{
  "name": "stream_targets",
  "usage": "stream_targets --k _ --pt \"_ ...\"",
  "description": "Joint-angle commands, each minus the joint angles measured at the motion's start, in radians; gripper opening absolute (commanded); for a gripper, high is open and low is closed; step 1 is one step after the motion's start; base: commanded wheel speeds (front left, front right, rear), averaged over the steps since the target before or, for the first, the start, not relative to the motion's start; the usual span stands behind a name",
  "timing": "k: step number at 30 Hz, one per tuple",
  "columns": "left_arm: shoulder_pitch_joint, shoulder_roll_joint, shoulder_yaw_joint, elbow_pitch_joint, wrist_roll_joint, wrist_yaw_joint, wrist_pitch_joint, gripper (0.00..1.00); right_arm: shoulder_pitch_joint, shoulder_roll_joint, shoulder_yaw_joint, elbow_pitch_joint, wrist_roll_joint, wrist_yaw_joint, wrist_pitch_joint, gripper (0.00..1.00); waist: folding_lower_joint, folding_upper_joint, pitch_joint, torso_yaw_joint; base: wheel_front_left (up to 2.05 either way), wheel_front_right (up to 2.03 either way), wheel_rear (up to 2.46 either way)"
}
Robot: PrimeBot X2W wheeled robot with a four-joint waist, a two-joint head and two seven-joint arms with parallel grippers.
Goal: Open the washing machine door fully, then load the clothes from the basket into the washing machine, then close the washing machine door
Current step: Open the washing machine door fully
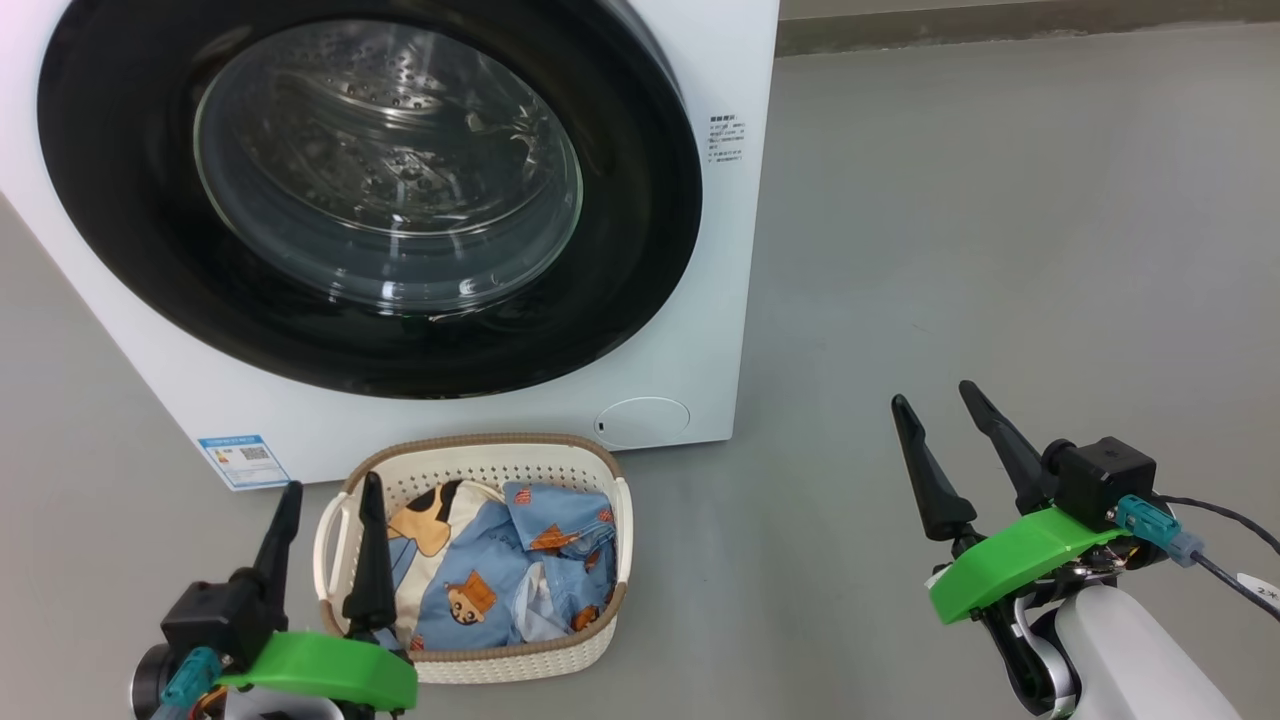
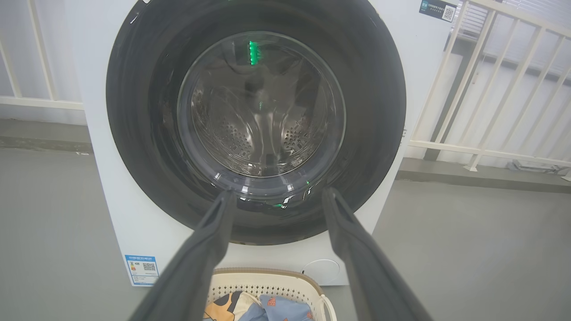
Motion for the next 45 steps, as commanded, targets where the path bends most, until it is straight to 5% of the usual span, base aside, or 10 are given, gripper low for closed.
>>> stream_targets --k 1,45 --pt "-0.039 0.012 0.035 -0.026 0.002 0.006 -0.009 1.00 -0.029 0.003 0.013 -0.025 -0.009 0.006 -0.012 1.00 0.0000 0.0000 0.000 0.000 0.00 0.00 0.00" --pt "-0.032 0.001 0.038 -0.022 -0.008 -0.001 -0.009 1.00 -0.028 0.000 -0.004 -0.021 -0.006 0.006 -0.012 1.00 0.0000 0.0000 -0.002 0.006 0.00 0.00 0.00"
